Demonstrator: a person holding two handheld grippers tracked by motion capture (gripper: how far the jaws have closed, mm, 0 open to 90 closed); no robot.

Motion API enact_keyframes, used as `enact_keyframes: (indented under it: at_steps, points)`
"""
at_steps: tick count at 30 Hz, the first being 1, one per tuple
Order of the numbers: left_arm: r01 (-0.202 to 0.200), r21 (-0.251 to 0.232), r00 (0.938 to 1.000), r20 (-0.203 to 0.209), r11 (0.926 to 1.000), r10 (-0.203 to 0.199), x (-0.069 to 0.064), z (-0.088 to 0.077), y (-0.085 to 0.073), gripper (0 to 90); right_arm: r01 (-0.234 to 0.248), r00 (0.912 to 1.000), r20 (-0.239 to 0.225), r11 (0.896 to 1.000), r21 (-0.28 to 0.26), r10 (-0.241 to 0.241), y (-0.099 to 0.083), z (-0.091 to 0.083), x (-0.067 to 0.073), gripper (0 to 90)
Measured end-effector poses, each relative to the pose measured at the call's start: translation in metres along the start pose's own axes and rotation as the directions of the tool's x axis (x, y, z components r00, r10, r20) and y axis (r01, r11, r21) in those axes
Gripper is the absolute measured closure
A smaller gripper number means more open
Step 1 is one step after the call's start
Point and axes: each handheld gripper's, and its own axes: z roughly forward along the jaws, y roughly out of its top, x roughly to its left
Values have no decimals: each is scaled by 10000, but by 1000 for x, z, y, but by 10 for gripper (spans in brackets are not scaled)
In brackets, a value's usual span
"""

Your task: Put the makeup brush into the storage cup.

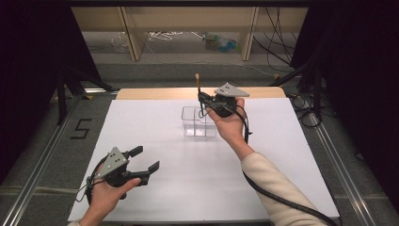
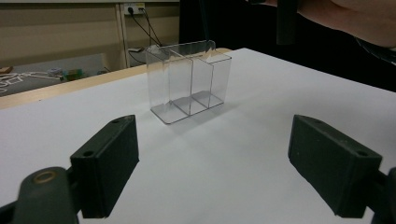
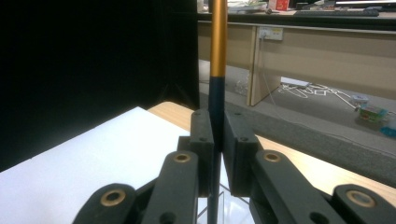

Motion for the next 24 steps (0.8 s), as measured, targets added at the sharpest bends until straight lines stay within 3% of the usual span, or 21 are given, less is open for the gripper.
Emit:
enact_keyframes:
  at_steps: [1, 5, 10, 12, 24]
  points:
    - [-1, -9, 10000, 10, 10000, 1, 0, 0, 0, 157, 172, 9998, 81, 9998, -118, -171, 0, 1, -1, 836]
    - [1, -5, 10000, 10, 10000, -1, 0, 0, 0, 158, 24, 10000, 28, 10000, -28, -24, 0, 1, -1, 836]
    - [1, -6, 10000, 9, 10000, -1, 0, 0, 0, 157, 217, 9997, 99, 9996, -161, -215, 0, 3, -1, 836]
    - [0, -10, 10000, 10, 10000, 0, 0, 0, 0, 157, 15, 10000, 37, 10000, -47, -14, 0, 3, 0, 836]
    - [-24, -134, 10000, 74, 9999, 25, 1, 1, 0, 157, 215, 9997, 122, 9997, -102, -214, -1, 4, -2, 836]
